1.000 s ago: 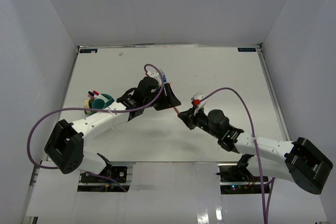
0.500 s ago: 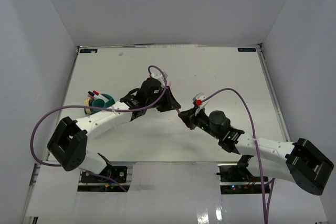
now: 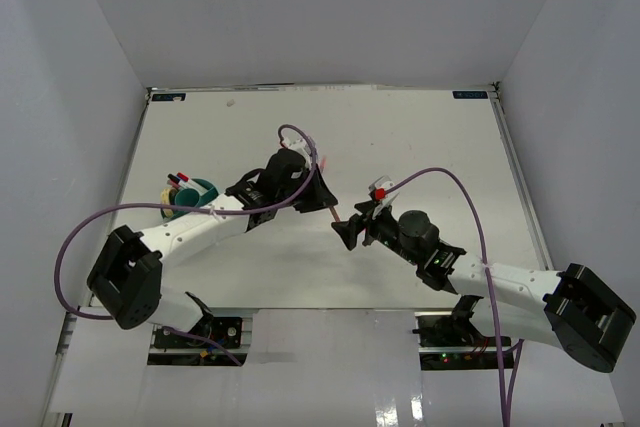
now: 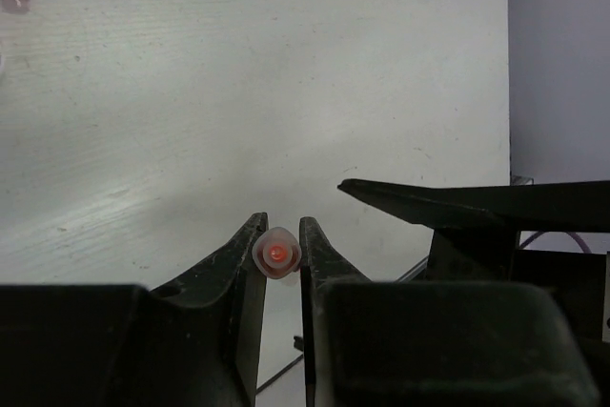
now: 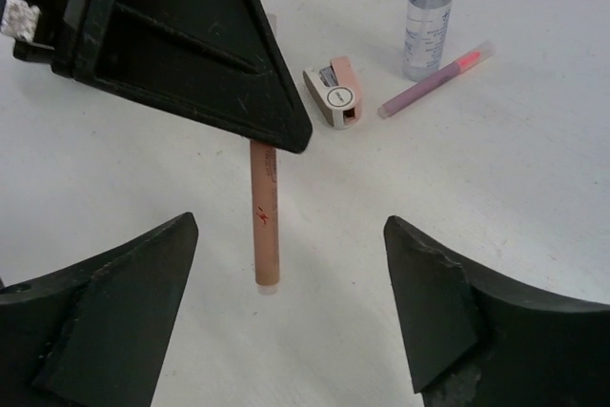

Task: Sort the stationery into containers
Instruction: Place the pen in the storage box.

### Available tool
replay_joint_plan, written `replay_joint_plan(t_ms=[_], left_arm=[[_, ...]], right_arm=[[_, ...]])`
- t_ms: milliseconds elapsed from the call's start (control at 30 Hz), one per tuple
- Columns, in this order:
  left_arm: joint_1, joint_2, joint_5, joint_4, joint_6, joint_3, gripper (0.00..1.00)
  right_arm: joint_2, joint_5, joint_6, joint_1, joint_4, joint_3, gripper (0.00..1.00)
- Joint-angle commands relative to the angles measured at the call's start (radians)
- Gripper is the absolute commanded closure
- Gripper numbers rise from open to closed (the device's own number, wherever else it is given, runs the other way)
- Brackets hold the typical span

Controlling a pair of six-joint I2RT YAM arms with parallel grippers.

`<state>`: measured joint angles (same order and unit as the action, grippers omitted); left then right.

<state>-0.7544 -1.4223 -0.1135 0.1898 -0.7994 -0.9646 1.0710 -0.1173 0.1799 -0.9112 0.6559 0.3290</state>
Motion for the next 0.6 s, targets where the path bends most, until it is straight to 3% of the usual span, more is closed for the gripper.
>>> replay_joint_plan(t_ms=[0,67,233,567], left_arm=[[0.036,0.094,0.092,0.057,0.042,-0.02,0.9],[0.062,0.129,0.147,0.08,0.055,-0.005,0.9],[0.219,0.314,0.224,0.19,0.084,0.067,0.92],[0.44,0.589,0.597,0.41,0.2,0.093,0.95]], right_arm=[[-0.011,-0.038,-0.005,-0.002,0.041,-0.011,0.13],[-0.011,-0.047,-0.007,-0.003,0.034,-0.011,0.02],[0.009,-0.074,-0.005,-0.002,0.011,-0.002,0.1],[0.04,-0.077,0.003,-0.002,-0.007,0.016,0.1]])
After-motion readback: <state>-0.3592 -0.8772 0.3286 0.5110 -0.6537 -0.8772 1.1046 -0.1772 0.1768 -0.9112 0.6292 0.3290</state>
